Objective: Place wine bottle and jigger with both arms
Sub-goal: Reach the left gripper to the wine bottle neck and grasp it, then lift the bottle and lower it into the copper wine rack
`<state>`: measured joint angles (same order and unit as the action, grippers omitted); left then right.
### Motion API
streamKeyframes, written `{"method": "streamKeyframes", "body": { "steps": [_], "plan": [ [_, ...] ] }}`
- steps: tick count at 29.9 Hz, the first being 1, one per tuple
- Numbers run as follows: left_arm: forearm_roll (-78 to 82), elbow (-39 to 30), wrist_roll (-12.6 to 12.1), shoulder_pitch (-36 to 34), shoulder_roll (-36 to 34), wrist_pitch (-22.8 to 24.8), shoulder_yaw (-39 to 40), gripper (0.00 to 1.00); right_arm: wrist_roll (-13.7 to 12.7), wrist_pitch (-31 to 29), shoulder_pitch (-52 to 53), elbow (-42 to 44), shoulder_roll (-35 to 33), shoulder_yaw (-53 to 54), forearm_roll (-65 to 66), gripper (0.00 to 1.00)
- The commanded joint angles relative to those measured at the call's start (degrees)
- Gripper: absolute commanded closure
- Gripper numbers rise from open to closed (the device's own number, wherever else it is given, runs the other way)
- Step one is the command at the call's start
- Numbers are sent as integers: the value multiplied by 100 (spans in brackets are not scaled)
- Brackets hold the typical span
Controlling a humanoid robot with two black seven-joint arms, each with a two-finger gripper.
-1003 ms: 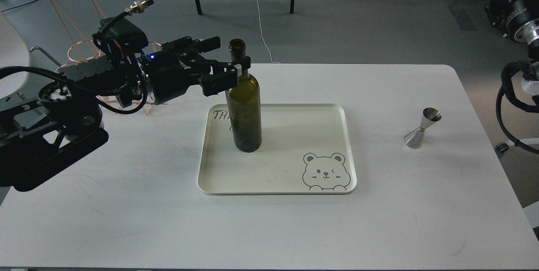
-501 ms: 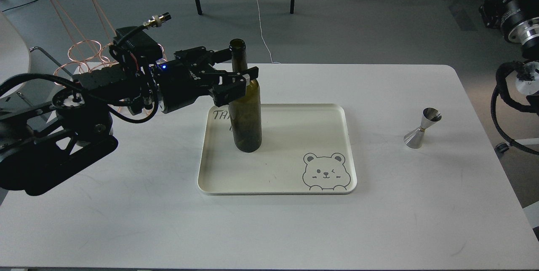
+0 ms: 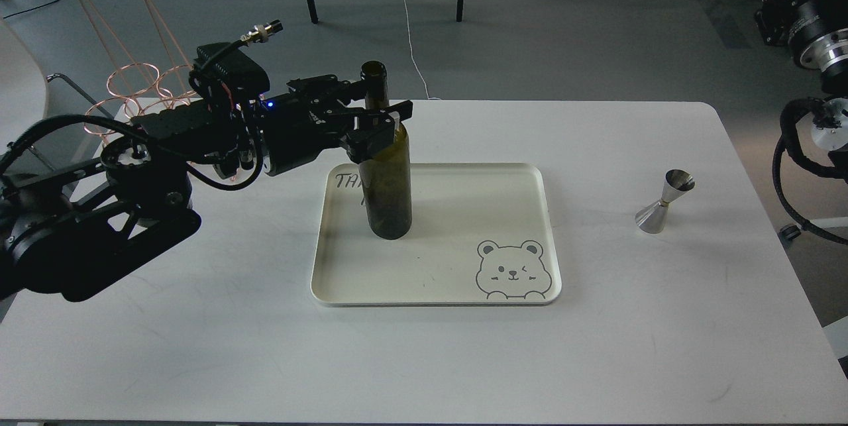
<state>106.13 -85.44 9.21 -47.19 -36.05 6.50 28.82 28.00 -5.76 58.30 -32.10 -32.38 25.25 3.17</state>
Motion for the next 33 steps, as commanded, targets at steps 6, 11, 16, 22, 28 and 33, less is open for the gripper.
{"method": "streamKeyframes", "body": {
  "steps": [6, 11, 16, 22, 28, 33],
  "plan": [
    [232, -69, 2, -10, -130, -18, 35, 83, 0, 4, -11, 19, -5, -2, 0, 6],
    [162, -306, 11, -115, -472, -27, 307, 85, 0, 4, 6, 19, 4, -2, 0, 6],
    [-312, -333, 20, -369, -1201, 9, 572, 85, 0, 4, 24, 19, -5, -2, 0, 6],
    [-884, -158, 11, -1071, -1913, 26, 511, 85, 0, 4, 24, 19, -5, -2, 0, 6],
    [-866, 1000, 441, -1354, -2038, 9, 370, 86, 0, 4, 24, 19, -5, -2, 0, 6],
    [-866, 1775, 547, -1328, -1888, 0, 361, 86, 0, 4, 24, 19, -5, 6, 0, 6]
  ]
}}
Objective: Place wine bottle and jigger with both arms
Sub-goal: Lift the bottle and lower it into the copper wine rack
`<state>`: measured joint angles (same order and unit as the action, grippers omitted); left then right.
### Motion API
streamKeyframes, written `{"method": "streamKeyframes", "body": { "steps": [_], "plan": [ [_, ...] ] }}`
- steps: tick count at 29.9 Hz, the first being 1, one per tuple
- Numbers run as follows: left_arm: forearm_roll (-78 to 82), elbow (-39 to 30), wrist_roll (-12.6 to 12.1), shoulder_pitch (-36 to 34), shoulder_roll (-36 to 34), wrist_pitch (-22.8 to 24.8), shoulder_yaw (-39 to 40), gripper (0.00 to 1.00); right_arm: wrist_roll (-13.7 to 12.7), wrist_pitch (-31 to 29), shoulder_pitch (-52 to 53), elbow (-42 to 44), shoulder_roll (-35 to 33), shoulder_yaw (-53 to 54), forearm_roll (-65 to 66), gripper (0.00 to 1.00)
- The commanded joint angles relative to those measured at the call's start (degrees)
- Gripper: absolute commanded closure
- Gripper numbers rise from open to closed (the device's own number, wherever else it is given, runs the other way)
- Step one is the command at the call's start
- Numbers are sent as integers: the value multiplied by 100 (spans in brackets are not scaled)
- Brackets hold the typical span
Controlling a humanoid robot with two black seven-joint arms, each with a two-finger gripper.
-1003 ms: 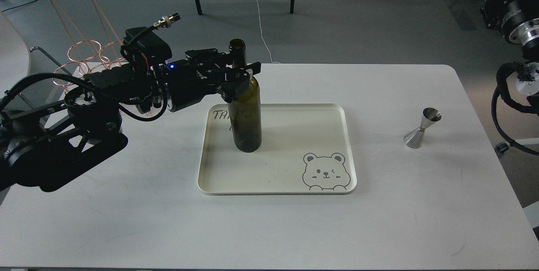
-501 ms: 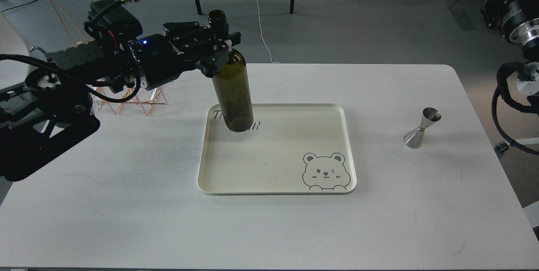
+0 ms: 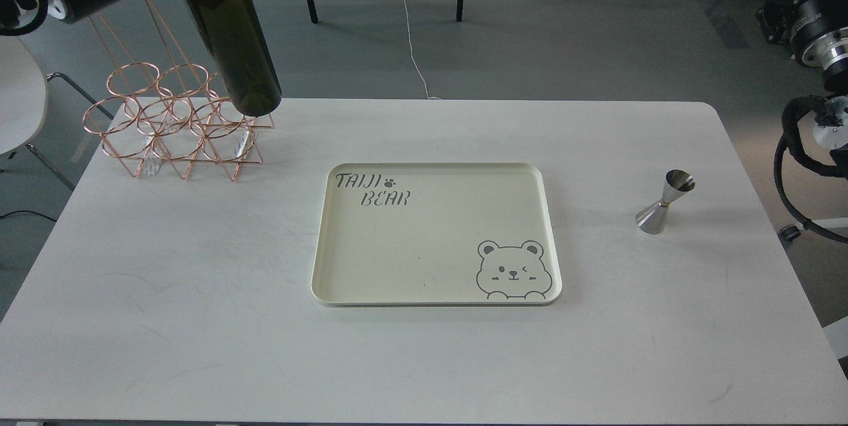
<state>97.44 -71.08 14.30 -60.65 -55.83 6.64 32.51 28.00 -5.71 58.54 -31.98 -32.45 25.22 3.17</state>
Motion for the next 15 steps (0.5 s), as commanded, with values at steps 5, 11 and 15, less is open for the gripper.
{"method": "streamKeyframes", "body": {
  "steps": [5, 11, 15],
  "plan": [
    [3, 682, 47, 19, 203, -66, -314, 87, 0, -18, 0, 7, 2, 9, 0, 6],
    [12, 964, 64, 45, 370, -215, -490, 87, 0, -27, 8, 7, 2, 9, 0, 6],
    [3, 1192, 143, 45, 379, -347, -579, 86, 0, -36, 17, 7, 2, 9, 0, 6]
  ]
}}
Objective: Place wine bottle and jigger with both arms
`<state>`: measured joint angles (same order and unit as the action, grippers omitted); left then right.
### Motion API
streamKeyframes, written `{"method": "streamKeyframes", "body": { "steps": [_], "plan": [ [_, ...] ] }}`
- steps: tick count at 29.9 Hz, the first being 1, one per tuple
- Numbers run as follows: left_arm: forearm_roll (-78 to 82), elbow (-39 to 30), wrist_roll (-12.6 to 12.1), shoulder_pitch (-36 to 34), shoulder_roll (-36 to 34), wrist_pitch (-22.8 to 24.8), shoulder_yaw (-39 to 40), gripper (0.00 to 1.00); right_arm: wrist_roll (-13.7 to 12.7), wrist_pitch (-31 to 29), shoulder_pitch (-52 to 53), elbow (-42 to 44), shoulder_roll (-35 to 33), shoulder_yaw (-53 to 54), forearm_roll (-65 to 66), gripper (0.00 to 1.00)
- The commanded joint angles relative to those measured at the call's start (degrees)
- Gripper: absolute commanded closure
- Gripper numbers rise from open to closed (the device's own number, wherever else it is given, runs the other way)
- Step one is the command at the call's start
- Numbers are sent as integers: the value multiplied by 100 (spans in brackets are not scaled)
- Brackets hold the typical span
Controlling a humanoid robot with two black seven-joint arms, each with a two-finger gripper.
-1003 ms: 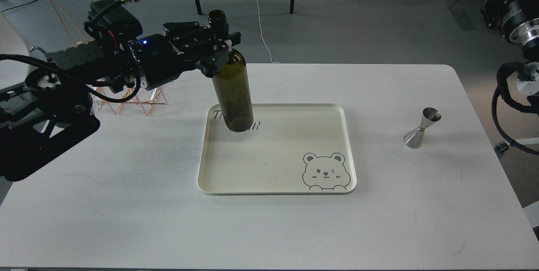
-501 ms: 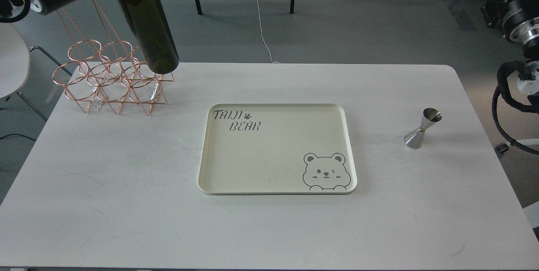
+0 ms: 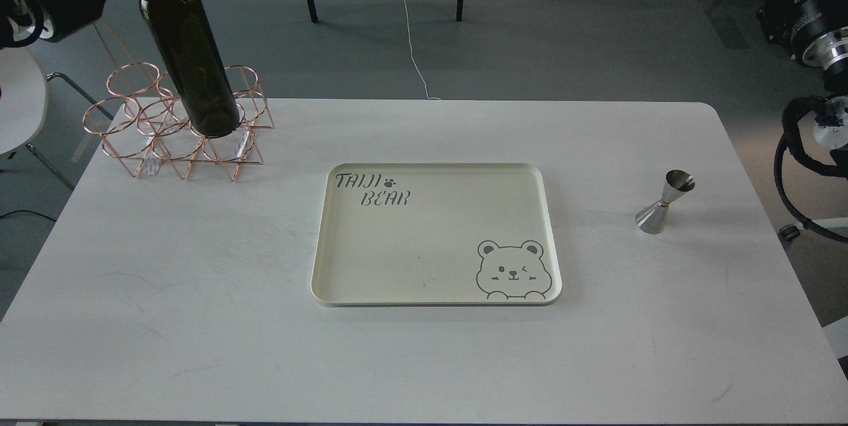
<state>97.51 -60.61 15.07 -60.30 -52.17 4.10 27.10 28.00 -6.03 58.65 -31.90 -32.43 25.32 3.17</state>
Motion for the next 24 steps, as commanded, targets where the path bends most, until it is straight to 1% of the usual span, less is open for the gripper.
{"method": "streamKeyframes", "body": {
  "steps": [1, 3, 9, 13, 15, 19, 21, 23, 24],
  "plan": [
    [-4, 163, 119, 10, 14, -111, -38, 86, 0, -3, 6, 0, 0, 0, 0, 6],
    [-13, 199, 154, 10, 40, -112, -38, 86, 0, -3, 6, 0, 0, 0, 0, 6],
    [-22, 322, 154, 36, 206, -120, -47, 86, 0, -3, 6, -9, 0, 0, 0, 6],
    [-57, 322, 154, 62, 304, -138, -362, 84, 0, -3, 6, -9, 0, 0, 0, 6],
    [-101, 322, 154, 62, 304, -260, -600, 82, 0, 6, -3, -9, 0, -9, 0, 6],
    [-119, 435, 154, 97, 347, -682, -978, 76, 0, 6, -3, -18, 0, -9, 0, 6],
    [-145, 576, 154, 106, 453, -779, -1023, 69, 0, -3, -3, -9, 0, -9, 0, 6],
    [-250, 717, 163, 115, 523, -797, -1032, 65, 0, -3, -12, -9, -9, -9, 0, 6],
    [-329, 778, 163, 124, 541, -788, -1032, 60, 0, -3, -12, -9, -9, -9, 0, 6]
  ]
}}
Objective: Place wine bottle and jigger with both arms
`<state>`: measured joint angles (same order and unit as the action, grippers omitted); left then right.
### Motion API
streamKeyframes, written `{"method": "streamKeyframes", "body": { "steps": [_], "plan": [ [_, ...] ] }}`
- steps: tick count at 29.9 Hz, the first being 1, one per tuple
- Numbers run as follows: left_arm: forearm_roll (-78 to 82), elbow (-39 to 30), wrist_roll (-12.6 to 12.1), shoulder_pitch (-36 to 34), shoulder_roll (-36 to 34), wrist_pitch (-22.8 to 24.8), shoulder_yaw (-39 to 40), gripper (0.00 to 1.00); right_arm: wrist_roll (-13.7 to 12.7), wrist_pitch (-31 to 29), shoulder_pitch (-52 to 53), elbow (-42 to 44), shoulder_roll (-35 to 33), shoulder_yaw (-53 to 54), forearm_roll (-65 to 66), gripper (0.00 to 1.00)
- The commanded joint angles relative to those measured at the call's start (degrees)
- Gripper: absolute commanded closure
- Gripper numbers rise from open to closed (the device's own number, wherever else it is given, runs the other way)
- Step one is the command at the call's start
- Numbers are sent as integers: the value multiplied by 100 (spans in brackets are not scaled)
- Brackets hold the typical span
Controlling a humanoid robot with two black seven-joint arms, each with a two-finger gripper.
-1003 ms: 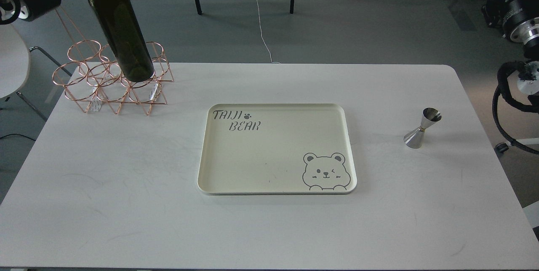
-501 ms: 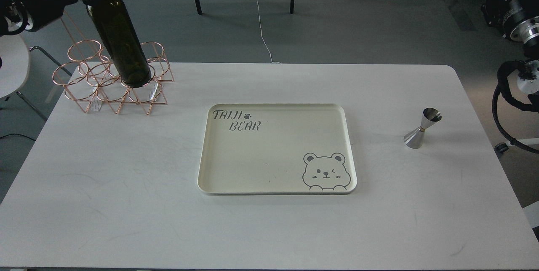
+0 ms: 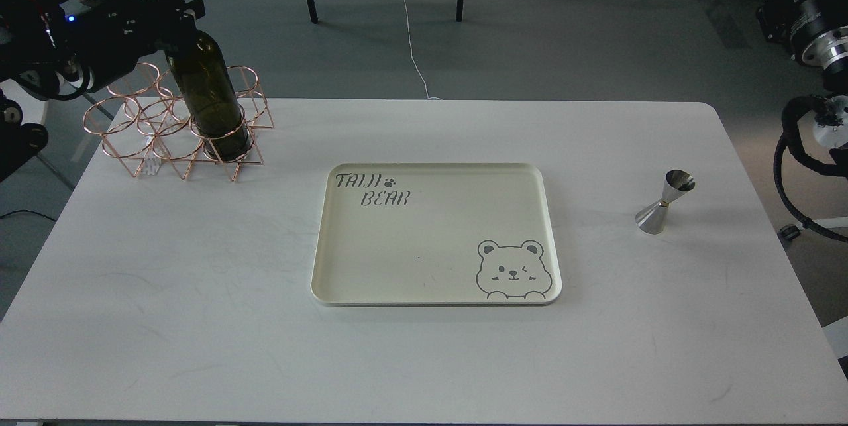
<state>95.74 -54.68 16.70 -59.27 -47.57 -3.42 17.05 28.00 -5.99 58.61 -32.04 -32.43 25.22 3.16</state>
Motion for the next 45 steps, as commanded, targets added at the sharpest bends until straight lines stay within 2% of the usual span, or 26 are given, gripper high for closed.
{"method": "streamKeyframes", "body": {
  "steps": [1, 4, 6, 7, 9, 11, 21, 26, 30, 35, 39, 45],
  "plan": [
    [-222, 221, 0, 29, 99, -44, -27, 53, 0, -8, 1, 5, -8, 0, 0, 6],
    [-468, 239, 9, 29, 99, -45, -27, 41, 0, 1, -8, 5, -8, 0, 0, 5],
    [-652, 239, 0, 29, 99, -45, -27, 21, 0, 10, -8, 5, -8, 0, 0, 5],
    [-766, 239, 9, 29, 99, -45, -27, 15, 0, 10, -8, 5, -8, 0, 0, 5],
    [-1012, 239, 9, 12, 99, -27, -18, 12, 0, 18, 1, 14, -8, 0, 0, 5],
    [-1468, 239, 9, 12, 81, -36, 70, 2, 0, 27, -8, 22, -8, 0, 0, 3],
    [-6353, 247, -8, -6, -446, 87, 202, 2, 0, 18, -78, 137, -219, 106, -9, 1],
    [-8436, 396, 9, 29, -543, 657, 211, 2, 0, -69, -367, 242, -246, 263, -306, 1],
    [-10177, 783, 9, 117, -455, 1228, 202, 2, 0, -385, -447, 303, -255, 290, -755, 1],
    [-11699, 1310, -9, 451, -209, 2248, 211, 2, -408, -1114, -508, 909, -184, 317, -1553, 1],
    [-12262, 1635, -17, 793, -16, 2653, 324, 2, -822, -1571, -649, 1278, -106, 317, -2240, 1],
    [-12598, 2101, -79, 1461, 546, 2882, 1150, 2, -884, -1958, -851, 1464, 123, 570, -2452, 1]
  ]
}}
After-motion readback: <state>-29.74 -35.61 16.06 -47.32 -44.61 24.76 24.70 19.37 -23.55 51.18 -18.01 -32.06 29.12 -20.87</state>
